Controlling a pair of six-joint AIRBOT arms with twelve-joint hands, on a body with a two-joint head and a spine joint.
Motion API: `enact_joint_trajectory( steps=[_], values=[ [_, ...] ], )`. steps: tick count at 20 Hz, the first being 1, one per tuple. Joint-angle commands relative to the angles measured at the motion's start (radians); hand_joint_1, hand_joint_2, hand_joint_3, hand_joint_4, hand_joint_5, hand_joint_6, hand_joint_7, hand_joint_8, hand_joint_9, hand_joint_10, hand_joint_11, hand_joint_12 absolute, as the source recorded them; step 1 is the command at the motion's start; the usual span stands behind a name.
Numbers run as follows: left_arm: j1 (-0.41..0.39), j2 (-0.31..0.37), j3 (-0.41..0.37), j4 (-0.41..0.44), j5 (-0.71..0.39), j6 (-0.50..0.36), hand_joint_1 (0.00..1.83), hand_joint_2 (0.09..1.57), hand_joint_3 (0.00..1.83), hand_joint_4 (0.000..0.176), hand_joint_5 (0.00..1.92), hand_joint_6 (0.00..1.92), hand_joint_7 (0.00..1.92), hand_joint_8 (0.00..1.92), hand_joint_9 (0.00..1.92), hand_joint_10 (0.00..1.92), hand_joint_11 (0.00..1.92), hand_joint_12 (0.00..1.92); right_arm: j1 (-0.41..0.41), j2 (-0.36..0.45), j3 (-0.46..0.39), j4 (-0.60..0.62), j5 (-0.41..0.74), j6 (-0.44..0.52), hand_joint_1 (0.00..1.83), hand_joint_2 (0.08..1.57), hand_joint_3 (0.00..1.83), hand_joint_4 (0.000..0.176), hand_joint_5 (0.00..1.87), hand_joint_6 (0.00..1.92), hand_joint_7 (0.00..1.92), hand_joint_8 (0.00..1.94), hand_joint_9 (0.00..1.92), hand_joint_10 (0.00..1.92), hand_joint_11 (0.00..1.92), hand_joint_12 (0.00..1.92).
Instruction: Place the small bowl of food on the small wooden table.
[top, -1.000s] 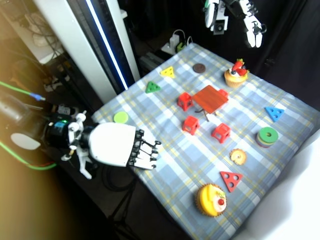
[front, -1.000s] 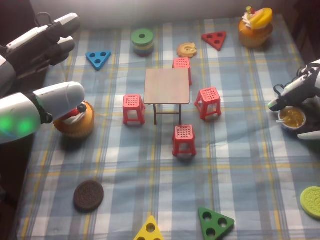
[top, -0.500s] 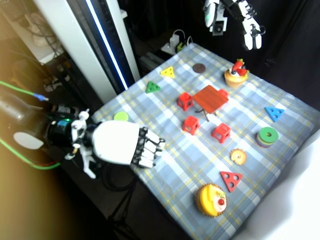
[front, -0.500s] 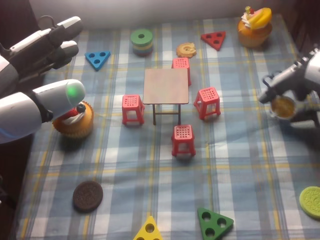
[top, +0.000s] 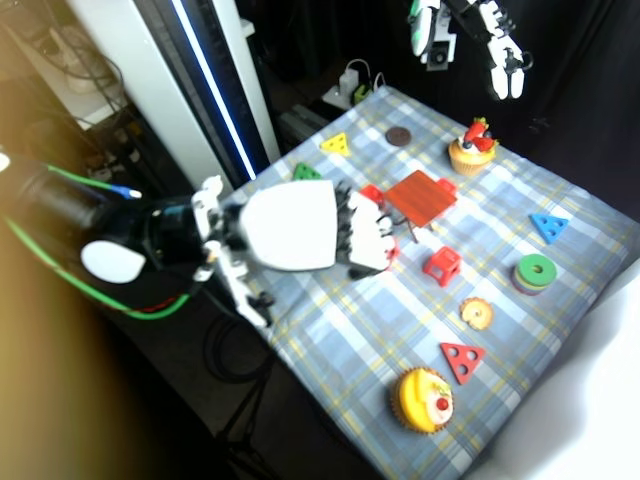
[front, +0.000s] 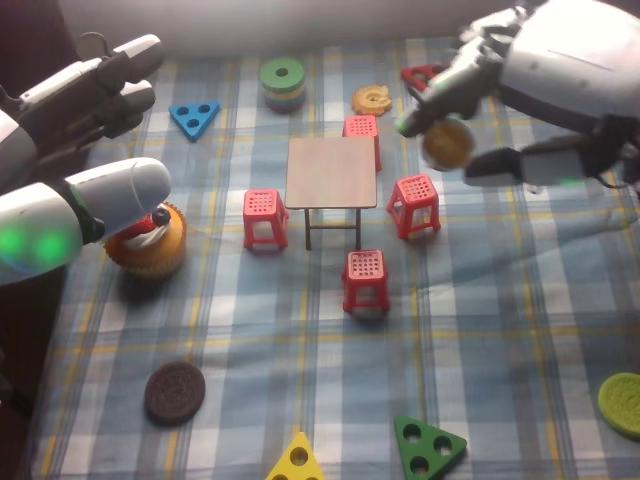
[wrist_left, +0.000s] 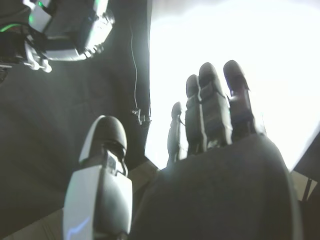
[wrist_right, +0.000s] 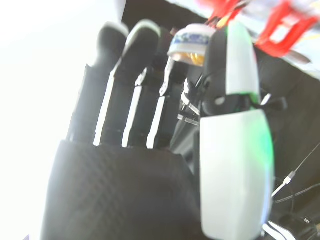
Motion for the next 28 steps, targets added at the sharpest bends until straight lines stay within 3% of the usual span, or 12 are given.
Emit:
enact_joint_trajectory(
  steps=[1, 5, 7, 10, 15, 18, 20, 22, 23, 24, 25, 28],
  values=[
    [-0.012, -0.002, 0.007, 0.003, -0.116, -0.008, 0.37, 1.24, 0.0, 0.165, 0.14, 0.0, 0.28, 0.0, 0.3, 0.0, 0.0, 0.33, 0.022, -0.002, 0.004, 0.021, 0.118, 0.005, 1.26, 1.05, 0.0, 0.0, 1.13, 0.61, 1.17, 0.82, 1.07, 0.87, 0.83, 1.44],
    [-0.018, -0.004, 0.011, 0.005, -0.108, -0.009, 0.31, 1.24, 0.0, 0.158, 0.19, 0.0, 0.3, 0.0, 0.31, 0.0, 0.0, 0.33, 0.078, -0.034, 0.014, -0.007, 0.118, 0.011, 1.27, 1.07, 0.0, 0.0, 1.37, 0.12, 0.94, 1.24, 0.74, 1.31, 0.34, 1.79],
    [-0.022, -0.005, 0.012, 0.007, -0.104, -0.01, 0.34, 1.23, 0.0, 0.149, 0.22, 0.01, 0.31, 0.0, 0.31, 0.0, 0.0, 0.31, 0.094, -0.054, 0.021, -0.014, 0.118, 0.014, 1.28, 1.06, 0.0, 0.0, 1.38, 0.06, 0.97, 1.23, 0.88, 1.36, 0.69, 1.72],
    [-0.03, -0.007, 0.016, 0.011, -0.101, -0.01, 0.34, 1.23, 0.0, 0.151, 0.26, 0.02, 0.31, 0.0, 0.32, 0.0, 0.0, 0.33, 0.116, -0.084, 0.03, -0.044, 0.1, 0.016, 1.38, 1.01, 0.0, 0.0, 1.13, 0.66, 1.27, 0.45, 1.19, 0.8, 1.07, 1.13],
    [-0.043, -0.011, 0.02, 0.018, -0.09, -0.01, 0.39, 1.22, 0.0, 0.148, 0.27, 0.0, 0.29, 0.0, 0.3, 0.0, 0.0, 0.38, 0.121, -0.117, 0.049, -0.083, 0.052, 0.032, 1.25, 1.04, 0.0, 0.031, 1.13, 0.77, 1.2, 0.58, 1.14, 0.38, 0.76, 1.11],
    [-0.045, -0.013, 0.022, 0.018, -0.089, -0.01, 0.38, 1.22, 0.0, 0.143, 0.29, 0.0, 0.3, 0.0, 0.33, 0.01, 0.0, 0.42, 0.121, -0.125, 0.053, -0.094, 0.038, 0.035, 1.27, 1.02, 0.0, 0.0, 1.26, 0.62, 1.17, 0.55, 1.15, 0.23, 0.64, 1.17],
    [-0.046, -0.015, 0.023, 0.019, -0.084, -0.01, 0.35, 1.24, 0.0, 0.145, 0.27, 0.0, 0.29, 0.0, 0.32, 0.0, 0.0, 0.35, 0.122, -0.132, 0.057, -0.102, 0.034, 0.035, 1.39, 1.03, 0.0, 0.0, 1.17, 0.6, 1.17, 0.58, 1.03, 1.04, 0.7, 1.35],
    [-0.047, -0.016, 0.025, 0.019, -0.081, -0.01, 0.3, 1.25, 0.0, 0.144, 0.27, 0.0, 0.29, 0.0, 0.32, 0.0, 0.0, 0.29, 0.124, -0.135, 0.061, -0.104, 0.033, 0.035, 1.26, 1.04, 0.0, 0.0, 1.13, 0.64, 1.17, 0.76, 1.07, 0.65, 0.77, 1.3],
    [-0.047, -0.017, 0.027, 0.019, -0.081, -0.011, 0.3, 1.25, 0.0, 0.138, 0.28, 0.0, 0.3, 0.0, 0.32, 0.0, 0.0, 0.28, 0.126, -0.137, 0.062, -0.105, 0.032, 0.035, 1.36, 1.06, 0.0, 0.0, 1.04, 0.73, 1.11, 0.74, 1.05, 0.98, 0.79, 1.25],
    [-0.048, -0.018, 0.027, 0.019, -0.081, -0.011, 0.3, 1.25, 0.0, 0.14, 0.28, 0.0, 0.29, 0.0, 0.32, 0.0, 0.0, 0.28, 0.127, -0.139, 0.064, -0.107, 0.032, 0.035, 1.26, 1.06, 0.0, 0.003, 1.07, 0.79, 1.09, 0.81, 0.98, 0.61, 0.8, 1.1],
    [-0.048, -0.017, 0.028, 0.019, -0.081, -0.011, 0.31, 1.25, 0.0, 0.135, 0.28, 0.0, 0.29, 0.0, 0.32, 0.0, 0.0, 0.28, 0.127, -0.141, 0.065, -0.11, 0.031, 0.035, 1.25, 0.97, 0.0, 0.0, 0.96, 0.34, 0.93, 0.33, 0.91, 0.33, 0.72, 1.01],
    [-0.051, -0.017, 0.028, 0.021, -0.079, -0.011, 0.33, 1.24, 0.0, 0.135, 0.3, 0.0, 0.31, 0.0, 0.34, 0.0, 0.0, 0.32, 0.127, -0.142, 0.068, -0.113, 0.027, 0.035, 1.18, 0.92, 0.0, 0.022, 0.87, 0.01, 0.73, 0.01, 0.77, 0.06, 0.35, 1.19]
  ],
)
